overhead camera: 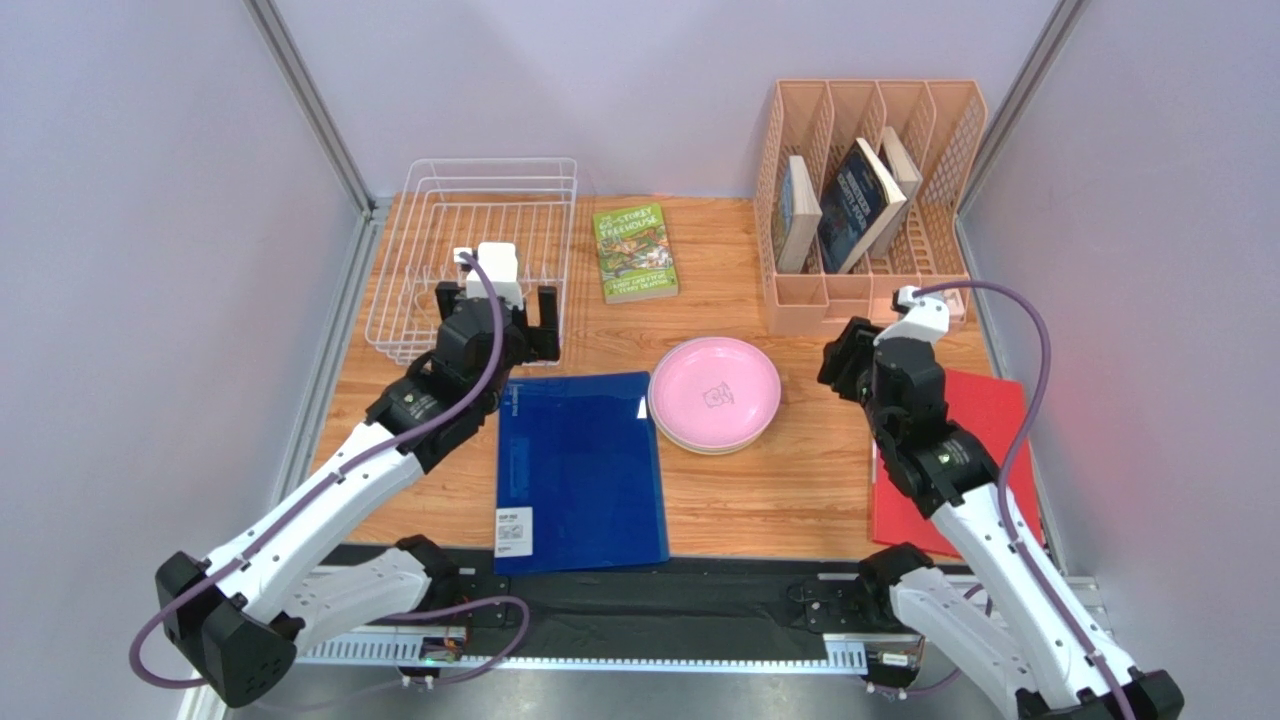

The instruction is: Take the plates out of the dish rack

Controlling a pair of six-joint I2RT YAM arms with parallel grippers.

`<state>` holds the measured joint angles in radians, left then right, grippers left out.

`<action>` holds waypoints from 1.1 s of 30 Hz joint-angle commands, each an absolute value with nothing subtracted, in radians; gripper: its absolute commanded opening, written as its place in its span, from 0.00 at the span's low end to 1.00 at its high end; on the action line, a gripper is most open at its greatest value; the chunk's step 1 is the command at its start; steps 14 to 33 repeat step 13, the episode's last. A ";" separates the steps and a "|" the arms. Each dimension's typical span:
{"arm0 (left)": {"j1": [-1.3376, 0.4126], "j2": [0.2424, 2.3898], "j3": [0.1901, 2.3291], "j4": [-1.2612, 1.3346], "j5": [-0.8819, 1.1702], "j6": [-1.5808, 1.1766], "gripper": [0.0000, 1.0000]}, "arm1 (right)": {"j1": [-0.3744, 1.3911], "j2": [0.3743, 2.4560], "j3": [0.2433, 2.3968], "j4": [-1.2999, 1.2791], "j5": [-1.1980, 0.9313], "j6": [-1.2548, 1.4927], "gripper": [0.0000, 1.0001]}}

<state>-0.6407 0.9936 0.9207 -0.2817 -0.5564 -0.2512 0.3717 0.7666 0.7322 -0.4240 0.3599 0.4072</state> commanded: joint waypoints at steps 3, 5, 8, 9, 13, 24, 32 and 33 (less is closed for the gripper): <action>-0.644 0.940 0.973 -0.302 -0.580 -0.202 1.00 | 0.374 0.690 0.727 -0.288 0.379 0.282 0.55; -0.643 0.931 0.973 -0.296 -0.571 -0.199 1.00 | 0.373 0.690 0.741 -0.293 0.373 0.273 0.55; -0.644 0.930 0.976 -0.295 -0.572 -0.204 1.00 | 0.373 0.706 0.761 -0.302 0.359 0.258 0.56; -0.644 0.933 0.979 -0.299 -0.580 -0.209 1.00 | 0.371 0.713 0.768 -0.308 0.360 0.258 0.56; -0.644 0.948 0.991 -0.305 -0.600 -0.212 1.00 | 0.371 0.758 0.796 -0.321 0.348 0.241 0.56; -0.644 0.948 0.991 -0.305 -0.600 -0.212 1.00 | 0.371 0.758 0.796 -0.321 0.348 0.241 0.56; -0.644 0.948 0.991 -0.305 -0.600 -0.212 1.00 | 0.371 0.758 0.796 -0.321 0.348 0.241 0.56; -0.644 0.948 0.991 -0.305 -0.600 -0.212 1.00 | 0.371 0.758 0.796 -0.321 0.348 0.241 0.56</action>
